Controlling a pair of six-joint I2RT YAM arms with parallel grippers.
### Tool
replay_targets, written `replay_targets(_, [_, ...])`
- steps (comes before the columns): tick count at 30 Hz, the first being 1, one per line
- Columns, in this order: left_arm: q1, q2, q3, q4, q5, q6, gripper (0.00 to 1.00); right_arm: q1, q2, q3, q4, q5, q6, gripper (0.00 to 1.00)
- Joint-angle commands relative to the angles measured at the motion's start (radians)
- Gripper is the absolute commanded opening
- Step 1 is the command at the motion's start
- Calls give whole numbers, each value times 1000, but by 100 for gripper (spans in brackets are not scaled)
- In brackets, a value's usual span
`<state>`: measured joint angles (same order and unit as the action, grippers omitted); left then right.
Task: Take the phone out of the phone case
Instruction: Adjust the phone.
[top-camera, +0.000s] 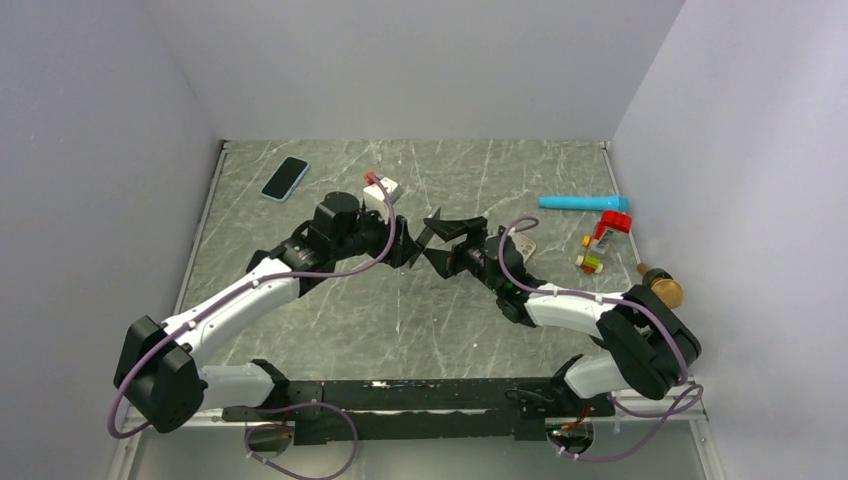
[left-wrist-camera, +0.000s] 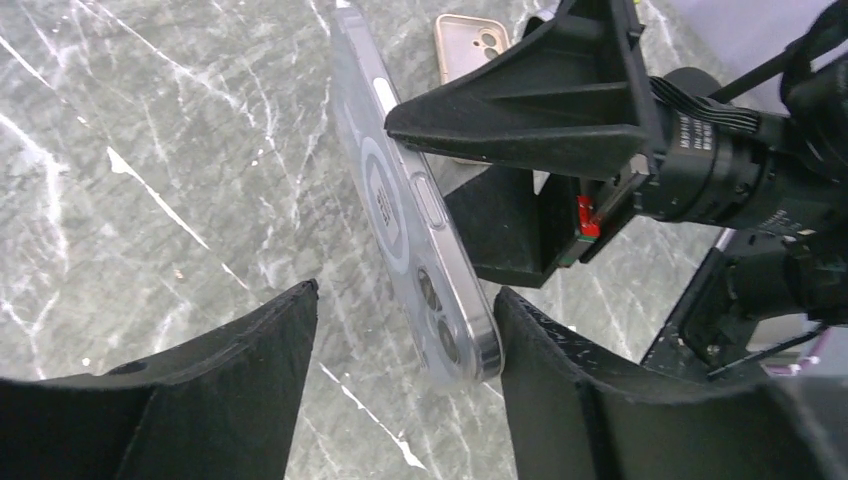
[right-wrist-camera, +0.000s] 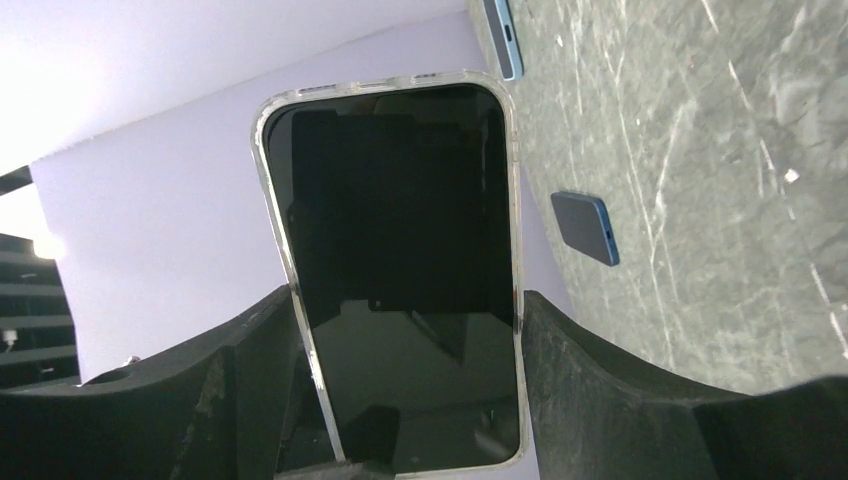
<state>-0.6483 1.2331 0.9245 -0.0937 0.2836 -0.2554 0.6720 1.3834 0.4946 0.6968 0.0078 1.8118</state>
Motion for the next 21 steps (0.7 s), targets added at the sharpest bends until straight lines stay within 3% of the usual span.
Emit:
replay_targets(1, [-16,-32,-3,2,-101,51,64,53,-22,57,156,81,102,0])
replay_targets(5, [-25,-38,-3,0,-122,61,48,98,-34,65,139,116,101,0])
replay_targets(10, [-27,-33,19,-31,-113,91,15,131,-60,42,126,129,56,0])
replay_targets(11, [-28,-30,25,-38,-106,97,9,131,-68,31,127,121,29,6])
replay_targets(14, [-29,-30,37,-55,-91,109,0,125,-129,-22,38,97,-126,63])
replay_targets(16, [-29,-28,48,-67,-62,113,0,116,-181,-41,-90,97,-270,96])
replay_targets(21, [-30,28,132,-162,103,135,0,68,-281,48,-536,140,-893,100])
